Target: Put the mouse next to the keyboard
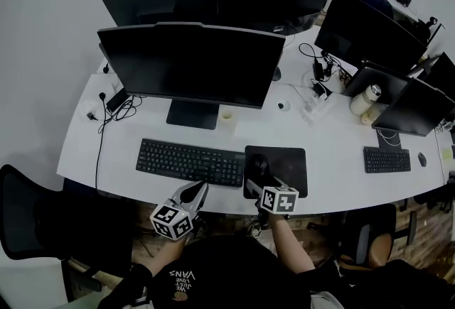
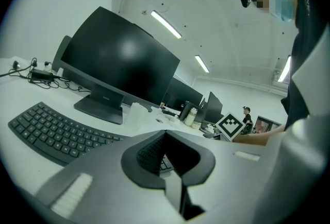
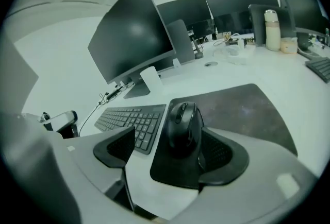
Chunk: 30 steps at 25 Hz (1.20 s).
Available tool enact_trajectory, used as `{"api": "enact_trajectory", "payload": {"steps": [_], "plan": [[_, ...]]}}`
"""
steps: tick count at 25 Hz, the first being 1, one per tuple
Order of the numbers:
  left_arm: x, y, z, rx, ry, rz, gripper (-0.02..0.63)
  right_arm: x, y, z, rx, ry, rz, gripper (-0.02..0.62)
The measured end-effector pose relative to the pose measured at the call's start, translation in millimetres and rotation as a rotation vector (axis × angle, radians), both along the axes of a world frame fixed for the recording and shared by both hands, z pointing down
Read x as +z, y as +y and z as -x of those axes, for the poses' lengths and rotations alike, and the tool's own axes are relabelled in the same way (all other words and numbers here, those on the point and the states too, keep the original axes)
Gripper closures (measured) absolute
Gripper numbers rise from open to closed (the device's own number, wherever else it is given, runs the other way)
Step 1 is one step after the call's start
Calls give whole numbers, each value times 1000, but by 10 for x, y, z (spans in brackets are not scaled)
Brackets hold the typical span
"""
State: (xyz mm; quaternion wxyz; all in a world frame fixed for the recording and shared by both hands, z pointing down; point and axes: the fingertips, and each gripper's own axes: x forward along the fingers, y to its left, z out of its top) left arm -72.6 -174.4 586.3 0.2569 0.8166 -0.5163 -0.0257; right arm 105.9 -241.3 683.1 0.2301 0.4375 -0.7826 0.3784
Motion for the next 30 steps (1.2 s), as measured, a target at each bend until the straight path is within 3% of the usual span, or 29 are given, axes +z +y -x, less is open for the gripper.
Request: {"api": "enact_trajectory", "payload": {"steps": [5, 13, 21, 30], "plan": [[-107, -72, -33, 57, -2, -32, 606, -536, -28, 36, 48, -79, -182, 238], [-333, -175, -29, 164, -9, -98, 604, -1195, 105, 73, 137, -128, -403, 424], [-457, -205, 73, 252, -15, -146, 606, -1507, 316, 124, 252, -147, -518, 575], [-464, -149, 79, 353, 5, -174, 604, -1538, 589, 249, 321, -146, -550, 589]]}}
